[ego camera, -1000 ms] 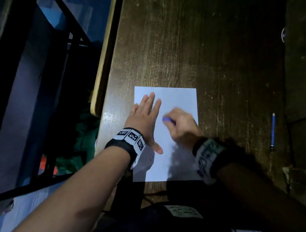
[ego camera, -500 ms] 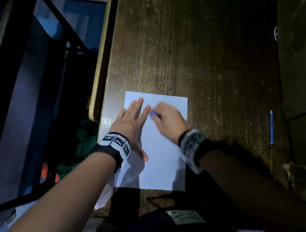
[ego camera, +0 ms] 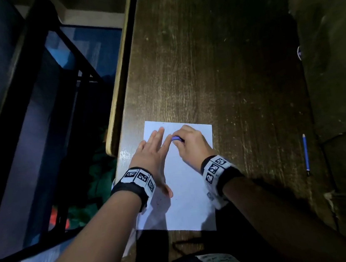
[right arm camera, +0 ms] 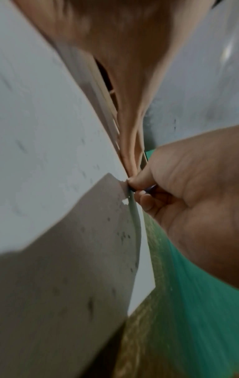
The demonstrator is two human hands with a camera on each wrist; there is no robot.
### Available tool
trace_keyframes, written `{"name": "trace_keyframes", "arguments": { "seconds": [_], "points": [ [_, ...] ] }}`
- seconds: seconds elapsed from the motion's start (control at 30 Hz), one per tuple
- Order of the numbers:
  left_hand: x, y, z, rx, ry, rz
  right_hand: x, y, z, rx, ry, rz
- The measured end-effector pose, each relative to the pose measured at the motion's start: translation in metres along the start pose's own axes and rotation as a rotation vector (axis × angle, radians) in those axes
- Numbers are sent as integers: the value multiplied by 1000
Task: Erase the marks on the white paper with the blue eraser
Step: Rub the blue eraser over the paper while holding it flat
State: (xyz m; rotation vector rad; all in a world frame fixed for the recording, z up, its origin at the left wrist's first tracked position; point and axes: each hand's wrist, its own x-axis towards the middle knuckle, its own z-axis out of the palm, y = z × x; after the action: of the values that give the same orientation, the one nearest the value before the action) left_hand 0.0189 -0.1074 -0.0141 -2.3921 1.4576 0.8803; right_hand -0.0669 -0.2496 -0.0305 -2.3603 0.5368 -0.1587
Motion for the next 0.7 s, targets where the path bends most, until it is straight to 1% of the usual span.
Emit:
{"name": "trace_keyframes", "arguments": {
  "seconds": [0.07, 0.1, 0.2, 0.23, 0.27, 0.3, 0.33, 0.43, 0.47, 0.5, 0.53, 0.57, 0.63, 0.67, 0.7],
  "points": [
    [1, -1, 2, 3, -3, 1, -18, -5, 8, 0, -23, -3],
    [2, -1, 3, 3, -2, 1, -34, -8, 10, 12, -68, -27],
    [4, -3, 6, -17, 3, 1, -82, -11, 11, 29, -300, -185],
    [4, -3, 6, -18, 4, 1, -85, -10, 8, 5, -365, -232],
    [4, -3, 6, -17, 2, 3, -78, -7, 5, -24, -380, -255],
    [5, -2, 5, -14, -4, 4, -66, -4, 1, -47, -346, -242],
    [4, -2, 5, -10, -6, 5, -50, -1, -2, -58, -269, -197],
    [4, -2, 4, -3, -2, 5, -9, 9, -8, -37, -12, 18],
    [4, -2, 5, -1, -2, 4, -8, 9, -5, -7, 35, 75],
    [4, -2, 5, 1, 0, 4, -13, 6, 0, 9, 47, 101],
    [5, -2, 5, 4, 4, 2, -26, 1, 7, 20, 17, 85],
    [5, -2, 6, 7, 6, 1, -43, -4, 13, 32, -53, 36],
    [5, -1, 6, -3, 5, -2, -79, -17, 15, 30, -248, -119],
    [5, -1, 7, -11, 4, -3, -87, -19, 11, 9, -337, -188],
    [5, -1, 7, -14, 5, -2, -83, -16, 5, -7, -373, -224]
  ]
}}
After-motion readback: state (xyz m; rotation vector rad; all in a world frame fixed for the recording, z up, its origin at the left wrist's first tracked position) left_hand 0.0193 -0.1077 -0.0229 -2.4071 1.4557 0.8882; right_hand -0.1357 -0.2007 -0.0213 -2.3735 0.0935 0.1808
